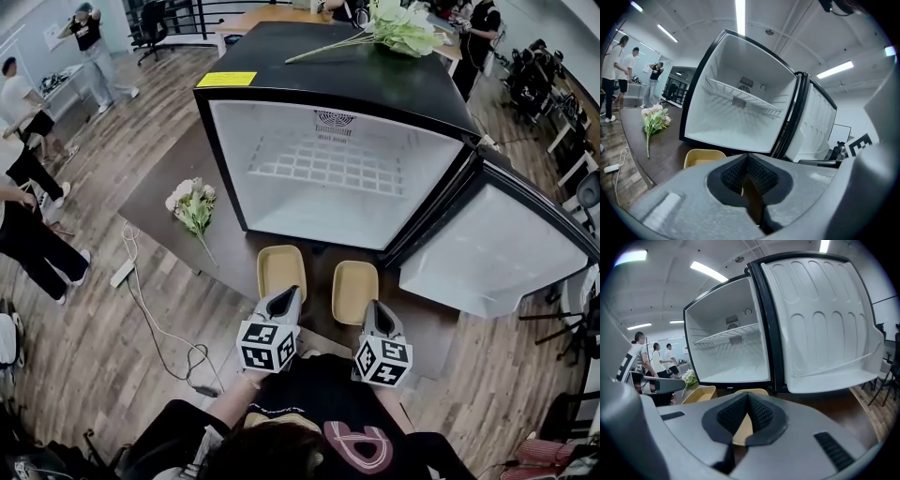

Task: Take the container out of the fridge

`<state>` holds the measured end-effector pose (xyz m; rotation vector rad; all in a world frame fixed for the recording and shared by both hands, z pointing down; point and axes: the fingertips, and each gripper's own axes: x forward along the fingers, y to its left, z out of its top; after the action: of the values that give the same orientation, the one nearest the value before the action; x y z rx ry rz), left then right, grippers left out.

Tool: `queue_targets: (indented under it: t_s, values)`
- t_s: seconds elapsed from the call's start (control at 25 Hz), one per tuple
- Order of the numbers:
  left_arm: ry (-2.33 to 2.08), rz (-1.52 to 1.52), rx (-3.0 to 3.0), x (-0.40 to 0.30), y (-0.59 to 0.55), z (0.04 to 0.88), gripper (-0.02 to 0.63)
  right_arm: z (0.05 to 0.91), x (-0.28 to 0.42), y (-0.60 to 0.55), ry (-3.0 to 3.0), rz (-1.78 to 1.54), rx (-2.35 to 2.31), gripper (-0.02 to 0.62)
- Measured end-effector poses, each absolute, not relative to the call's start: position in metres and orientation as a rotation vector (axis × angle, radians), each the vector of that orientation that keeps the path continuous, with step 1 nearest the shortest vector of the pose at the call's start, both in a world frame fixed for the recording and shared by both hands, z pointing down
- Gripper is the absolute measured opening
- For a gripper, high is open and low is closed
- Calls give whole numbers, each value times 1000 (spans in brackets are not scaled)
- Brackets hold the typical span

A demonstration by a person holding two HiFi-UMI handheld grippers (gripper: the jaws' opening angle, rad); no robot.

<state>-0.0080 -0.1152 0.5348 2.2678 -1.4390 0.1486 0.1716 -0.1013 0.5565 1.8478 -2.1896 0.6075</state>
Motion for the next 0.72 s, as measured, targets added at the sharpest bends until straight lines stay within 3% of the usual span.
queue_targets:
  t_s: [0.72]
  values:
    - [-1461, 157, 2249, -14, -122, 537, 11, 560, 168, -109, -2190, 616, 1821, 6]
